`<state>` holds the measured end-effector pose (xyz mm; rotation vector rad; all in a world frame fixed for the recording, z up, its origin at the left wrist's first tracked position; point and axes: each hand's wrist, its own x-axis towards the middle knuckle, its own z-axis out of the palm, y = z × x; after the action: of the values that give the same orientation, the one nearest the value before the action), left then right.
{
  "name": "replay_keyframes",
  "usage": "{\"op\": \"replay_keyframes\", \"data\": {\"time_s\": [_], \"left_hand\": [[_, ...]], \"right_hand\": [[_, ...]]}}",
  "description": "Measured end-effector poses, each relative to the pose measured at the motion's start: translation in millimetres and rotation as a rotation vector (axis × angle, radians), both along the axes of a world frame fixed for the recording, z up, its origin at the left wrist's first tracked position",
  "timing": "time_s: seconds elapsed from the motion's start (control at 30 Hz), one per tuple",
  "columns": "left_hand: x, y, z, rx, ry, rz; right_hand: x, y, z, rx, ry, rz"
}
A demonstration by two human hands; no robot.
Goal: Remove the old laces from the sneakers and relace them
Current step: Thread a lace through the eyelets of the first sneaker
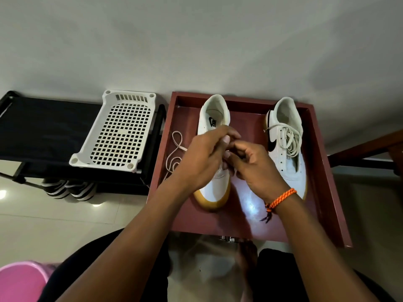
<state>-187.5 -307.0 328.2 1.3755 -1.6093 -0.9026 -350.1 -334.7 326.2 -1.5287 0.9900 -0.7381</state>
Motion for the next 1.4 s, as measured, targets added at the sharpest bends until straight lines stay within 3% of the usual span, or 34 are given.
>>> {"op": "replay_keyframes", "data": {"time_s": [0.2,0.43,0.57,0.73,0.93,1.4], "left_hand": [[11.5,-7.9,-14.2,0.13,-0.124,0.048],[13.7,-8.7,-12.1,0.153,-0.192,0.112],[16.8,-8.9,-14.1,0.172,-0.31,0.1],[20.1,-6.4,-17.9,0.095,-0.611,0.216],[9.2,-4.6,-24.0,0.071,-0.721,0.23],[0.1,-6.8,-52.1,0.408,-0.37,0.193]], "right_hand": [[-15.1,-5.9,-7.5,-0.018,0.039,-0.148],[-17.6,-6.3,-12.0,0.009,0.095,-0.144],[-16.5,-5.2,-18.6,-0.016,0.208,-0.131],[-11.9,2.2,-30.4,-0.182,0.511,-0.078],[-9.1,4.6,-39.1,-0.134,0.562,-0.115],[-6.1,9.0,-34.6,-0.127,0.719,-0.177]]}}
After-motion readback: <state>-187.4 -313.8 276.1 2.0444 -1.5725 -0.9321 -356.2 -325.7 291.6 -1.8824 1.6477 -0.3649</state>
